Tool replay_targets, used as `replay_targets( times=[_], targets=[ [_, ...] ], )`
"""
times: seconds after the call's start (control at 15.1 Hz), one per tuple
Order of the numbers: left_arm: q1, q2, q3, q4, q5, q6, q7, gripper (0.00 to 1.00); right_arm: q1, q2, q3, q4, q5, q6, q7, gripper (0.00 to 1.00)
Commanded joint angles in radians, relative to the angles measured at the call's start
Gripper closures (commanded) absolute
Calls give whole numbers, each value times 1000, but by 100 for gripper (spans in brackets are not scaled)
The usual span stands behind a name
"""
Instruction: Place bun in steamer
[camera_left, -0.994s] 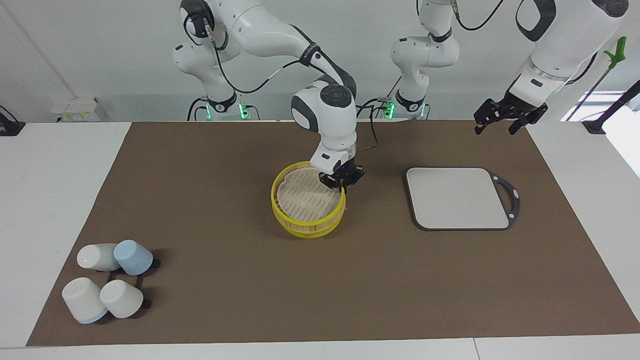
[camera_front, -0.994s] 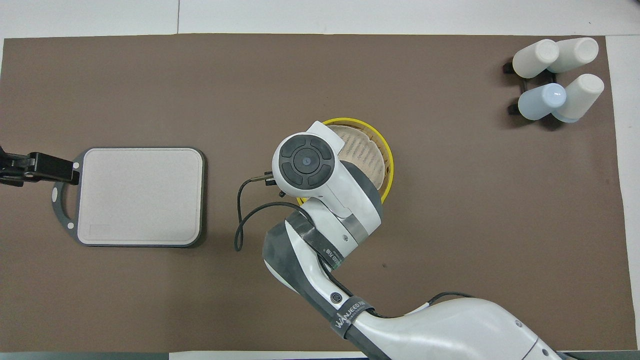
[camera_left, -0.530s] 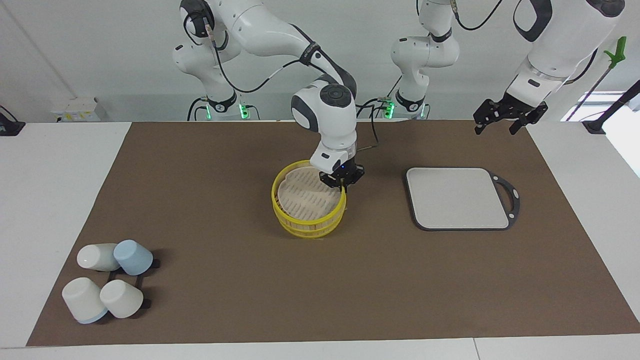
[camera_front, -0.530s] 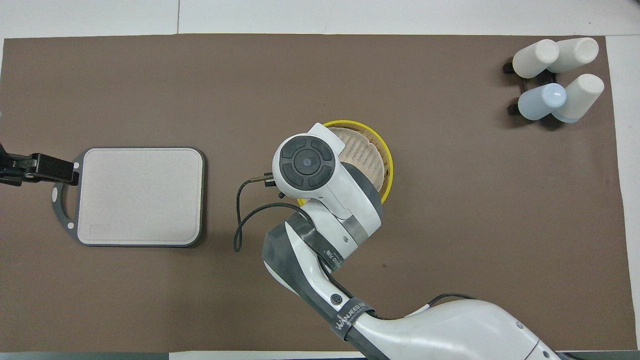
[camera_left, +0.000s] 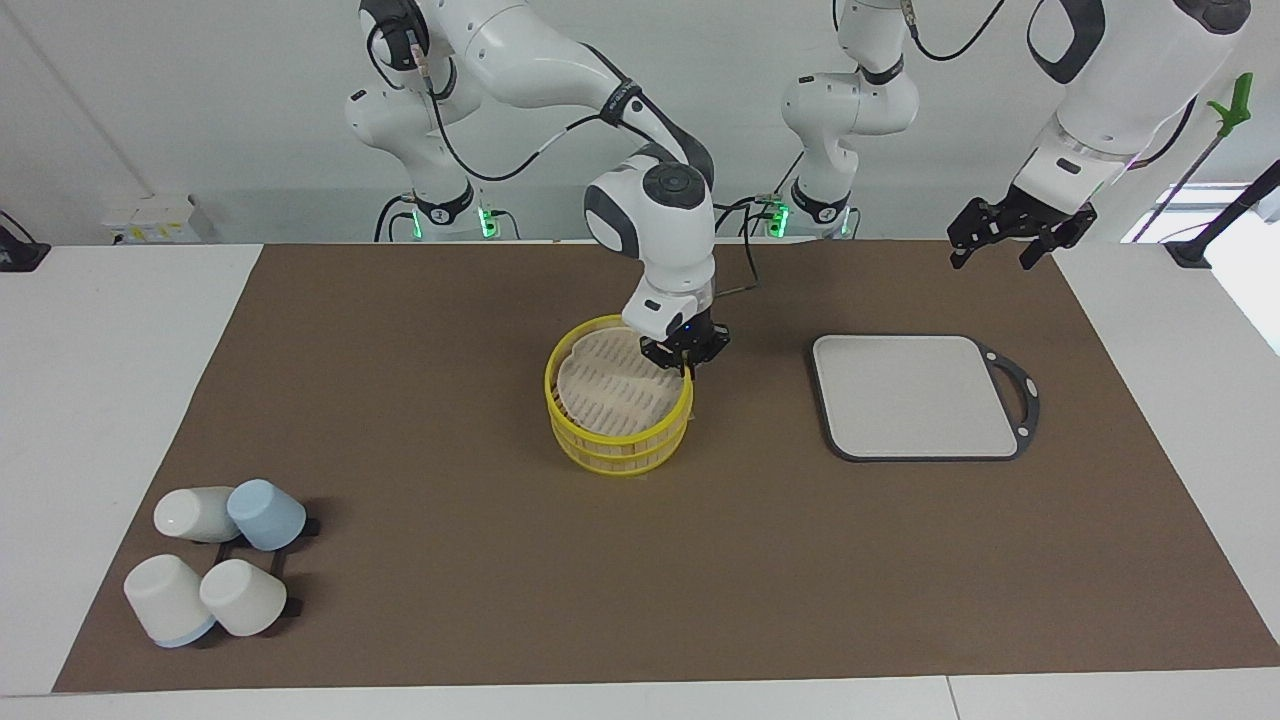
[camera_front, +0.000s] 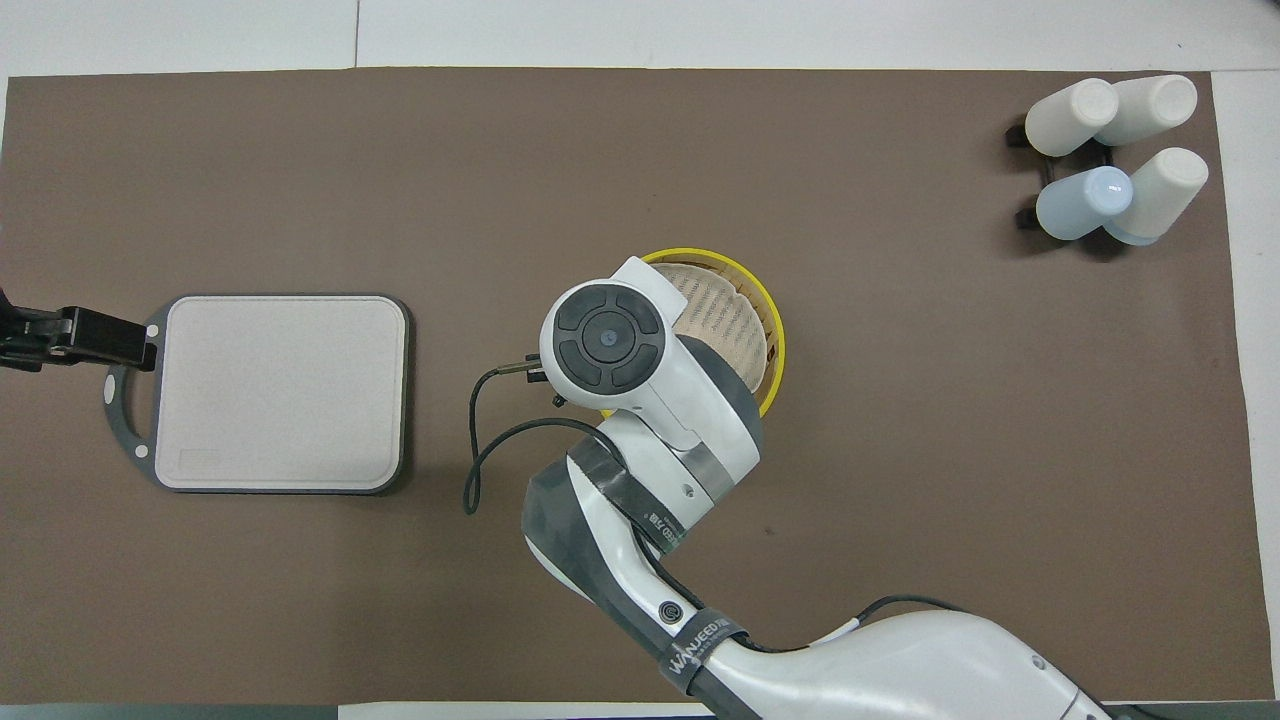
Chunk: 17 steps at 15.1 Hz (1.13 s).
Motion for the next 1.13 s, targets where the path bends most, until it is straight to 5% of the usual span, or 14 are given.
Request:
replay_targets(
  times=[0.0,0.53,0.66,0.93,1.06],
  targets=[
    [3,6,1,13,18,4,16,0,8,6,12,-77,30,67,48,100],
    [5,6,2,12,18,16,11,0,8,-13,12,-153,30,161,53,100],
    [5,6,1,12,18,17,10,0,8,-13,12,-153,30,161,53,64],
    [5,6,1,10,18,24,6,0,8,-11,12,-153,30,167,51,33],
    [5,6,2,10,18,24,6,0,8,-11,10,-148,30,169,50,1]
  ],
)
